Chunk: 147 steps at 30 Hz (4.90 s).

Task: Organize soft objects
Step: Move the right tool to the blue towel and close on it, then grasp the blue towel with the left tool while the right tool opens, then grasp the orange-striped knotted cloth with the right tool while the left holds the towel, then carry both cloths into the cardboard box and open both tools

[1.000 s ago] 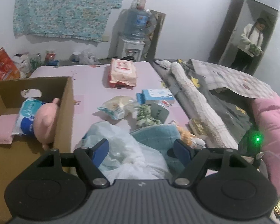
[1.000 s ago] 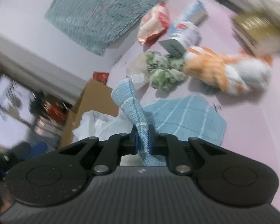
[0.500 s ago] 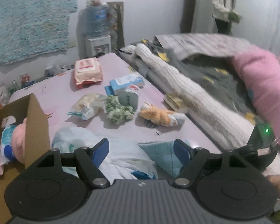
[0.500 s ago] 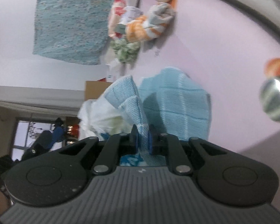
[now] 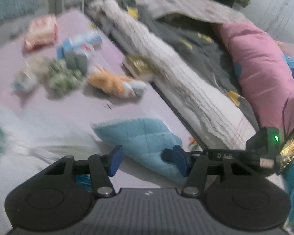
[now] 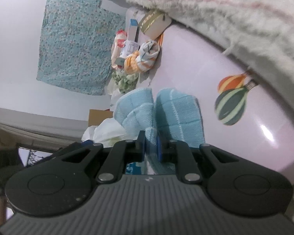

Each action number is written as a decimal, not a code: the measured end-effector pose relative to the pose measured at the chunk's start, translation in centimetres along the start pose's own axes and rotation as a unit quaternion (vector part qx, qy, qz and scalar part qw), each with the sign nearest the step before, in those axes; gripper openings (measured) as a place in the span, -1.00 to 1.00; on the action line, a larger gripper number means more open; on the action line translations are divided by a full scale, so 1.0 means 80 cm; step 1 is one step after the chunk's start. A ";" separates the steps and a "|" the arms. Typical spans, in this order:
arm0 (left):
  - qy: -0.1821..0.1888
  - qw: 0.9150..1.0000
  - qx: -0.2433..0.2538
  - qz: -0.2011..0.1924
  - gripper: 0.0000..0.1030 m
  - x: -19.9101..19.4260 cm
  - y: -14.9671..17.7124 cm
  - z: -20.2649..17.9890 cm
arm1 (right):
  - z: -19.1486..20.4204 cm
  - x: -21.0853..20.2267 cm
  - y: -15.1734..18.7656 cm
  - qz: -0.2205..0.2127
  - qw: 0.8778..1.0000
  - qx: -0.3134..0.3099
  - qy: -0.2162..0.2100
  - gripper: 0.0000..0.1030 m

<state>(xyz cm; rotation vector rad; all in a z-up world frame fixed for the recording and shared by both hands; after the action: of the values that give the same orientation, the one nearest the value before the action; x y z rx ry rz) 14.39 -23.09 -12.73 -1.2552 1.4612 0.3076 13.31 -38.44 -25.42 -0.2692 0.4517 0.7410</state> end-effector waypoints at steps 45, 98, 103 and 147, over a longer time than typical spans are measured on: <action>0.000 0.995 -0.094 -0.034 -0.72 0.050 -0.044 0.012 | 0.046 -0.139 -0.021 -0.184 0.927 -0.305 0.118 -0.06; -0.300 0.916 -0.231 -0.136 -0.71 -0.328 0.133 0.433 | 0.398 0.137 0.095 0.125 0.922 -0.364 -0.030 -0.20; -0.342 0.913 -0.207 -0.083 -0.71 -0.314 0.151 0.460 | 0.447 0.233 0.193 0.204 0.911 -0.358 -0.031 -0.20; -0.367 0.896 -0.220 -0.124 0.22 -0.358 0.145 0.449 | 0.442 0.361 0.252 0.253 0.932 -0.258 0.018 0.10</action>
<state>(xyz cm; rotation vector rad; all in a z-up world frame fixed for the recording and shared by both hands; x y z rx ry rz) 19.43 23.54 -6.00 -1.4412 0.5850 0.8686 28.50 6.56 -10.20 -0.6765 0.3552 1.3639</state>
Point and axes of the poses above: each gripper's, at about its wrist camera, not at the fingertips, and x roughly the way its jaws point, z to its left, y to its underside, the point moved 10 cm from there along x, roughly the way its jaws point, and after that the axes turned 8 degrees about y, right-handed, at the moved point
